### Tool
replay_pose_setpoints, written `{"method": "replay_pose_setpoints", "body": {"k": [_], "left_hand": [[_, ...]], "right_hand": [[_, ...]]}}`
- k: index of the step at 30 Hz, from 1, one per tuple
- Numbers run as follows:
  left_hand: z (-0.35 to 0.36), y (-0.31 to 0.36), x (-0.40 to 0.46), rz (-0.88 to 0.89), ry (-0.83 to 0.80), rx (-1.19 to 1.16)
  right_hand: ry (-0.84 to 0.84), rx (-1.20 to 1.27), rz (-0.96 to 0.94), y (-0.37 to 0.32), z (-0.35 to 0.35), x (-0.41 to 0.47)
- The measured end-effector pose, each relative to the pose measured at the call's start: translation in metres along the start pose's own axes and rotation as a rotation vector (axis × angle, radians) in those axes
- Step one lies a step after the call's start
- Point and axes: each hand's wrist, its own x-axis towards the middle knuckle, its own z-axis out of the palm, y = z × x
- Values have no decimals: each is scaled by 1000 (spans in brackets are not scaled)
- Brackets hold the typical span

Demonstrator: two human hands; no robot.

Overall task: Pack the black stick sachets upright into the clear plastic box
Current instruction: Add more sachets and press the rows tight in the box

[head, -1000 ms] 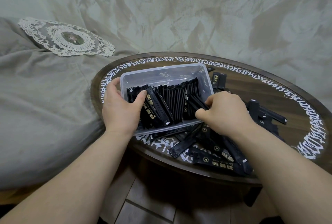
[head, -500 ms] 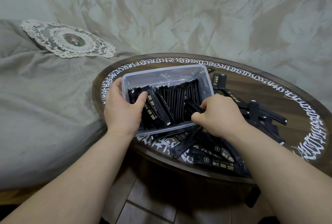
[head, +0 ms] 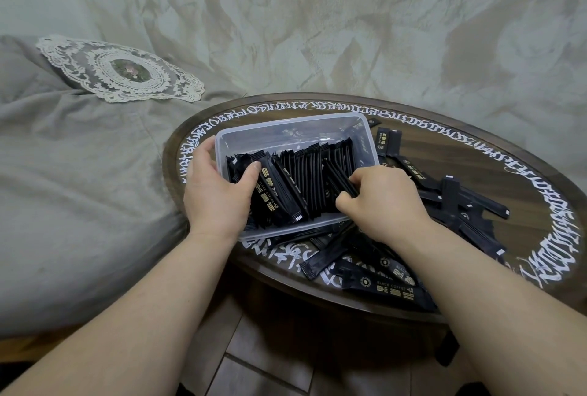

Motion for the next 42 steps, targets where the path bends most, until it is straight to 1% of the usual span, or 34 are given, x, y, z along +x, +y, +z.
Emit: {"method": "replay_pose_setpoints", "body": {"k": [10,17,27,39,42], "left_hand": [[-1,2,-1,11,5,6],[-3,3,-1,14,7,14],[-1,1,-1,19,8,7],[-1,0,-1,11,10,16],[-1,1,-1,8,9,18]], "right_hand": [[107,14,42,1,-3,1],[93,13,57,-3,-4,-1],[28,-19,77,-2,-3,-2],[103,-2,18,-3,-1,2],[79,-14,23,-4,0,2]]}}
